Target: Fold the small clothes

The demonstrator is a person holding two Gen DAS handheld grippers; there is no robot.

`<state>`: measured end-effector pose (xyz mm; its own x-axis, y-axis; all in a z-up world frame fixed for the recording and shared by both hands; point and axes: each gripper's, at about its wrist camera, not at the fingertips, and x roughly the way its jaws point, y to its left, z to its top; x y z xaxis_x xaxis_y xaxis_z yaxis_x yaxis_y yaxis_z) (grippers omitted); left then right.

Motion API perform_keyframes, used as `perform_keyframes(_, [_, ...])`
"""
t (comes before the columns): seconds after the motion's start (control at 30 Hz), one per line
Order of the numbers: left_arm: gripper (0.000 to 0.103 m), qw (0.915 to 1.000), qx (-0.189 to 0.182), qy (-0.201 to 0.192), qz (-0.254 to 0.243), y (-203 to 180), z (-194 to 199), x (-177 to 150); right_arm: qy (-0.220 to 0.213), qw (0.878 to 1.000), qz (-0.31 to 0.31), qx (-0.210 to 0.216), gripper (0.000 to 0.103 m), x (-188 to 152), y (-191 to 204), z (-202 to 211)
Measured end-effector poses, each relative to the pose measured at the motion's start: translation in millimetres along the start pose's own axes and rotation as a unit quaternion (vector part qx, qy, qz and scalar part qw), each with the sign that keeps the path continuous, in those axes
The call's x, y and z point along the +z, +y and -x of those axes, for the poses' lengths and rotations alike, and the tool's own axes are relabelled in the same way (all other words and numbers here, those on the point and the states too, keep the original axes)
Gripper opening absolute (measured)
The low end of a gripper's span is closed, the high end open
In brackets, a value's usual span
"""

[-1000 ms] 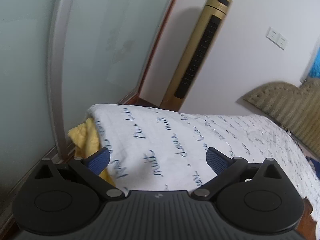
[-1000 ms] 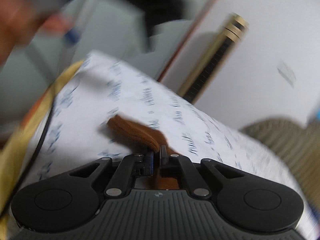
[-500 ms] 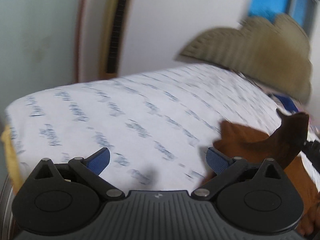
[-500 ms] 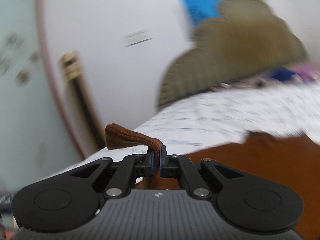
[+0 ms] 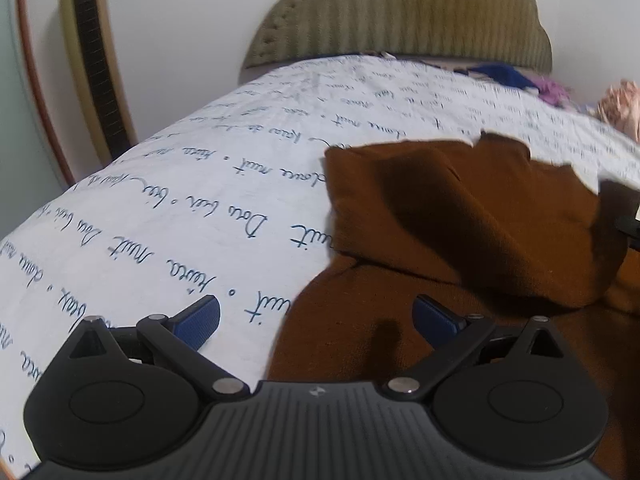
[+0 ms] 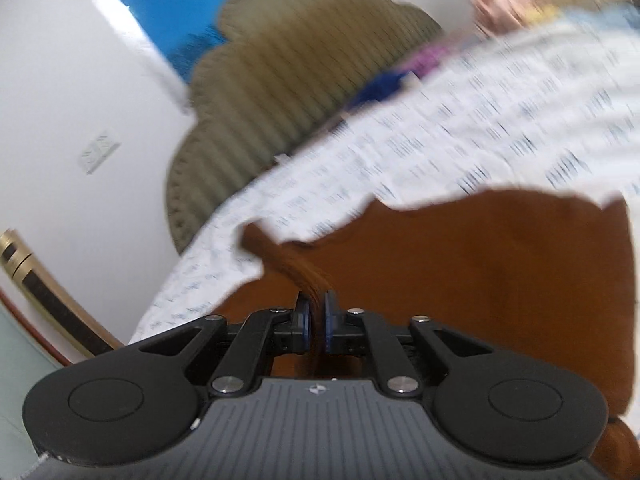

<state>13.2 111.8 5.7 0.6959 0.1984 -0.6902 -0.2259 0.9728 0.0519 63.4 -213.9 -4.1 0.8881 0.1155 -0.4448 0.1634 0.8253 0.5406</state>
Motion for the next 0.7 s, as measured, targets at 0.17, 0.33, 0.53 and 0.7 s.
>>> perform_keyframes(0.17, [0.103, 0.9995, 0.022, 0.005, -0.023, -2, -13, 4, 0.015, 0.999, -0.027, -0.022, 0.027, 2, -23, -4])
perform_keyframes(0.33, [0.103, 0.9995, 0.024, 0.009, -0.017, 0, -20, 7, 0.019, 0.998, -0.062, -0.019, 0.032, 11, -39, -17])
perform_keyframes(0.53, [0.103, 0.9995, 0.028, 0.013, -0.001, -1, -25, 10, 0.034, 0.996, -0.076, 0.003, 0.012, 20, -43, -27])
perform_keyframes(0.7, [0.103, 0.9995, 0.030, 0.004, 0.004, -2, -23, 14, -0.025, 0.998, -0.060, -0.004, 0.012, 33, -39, -11])
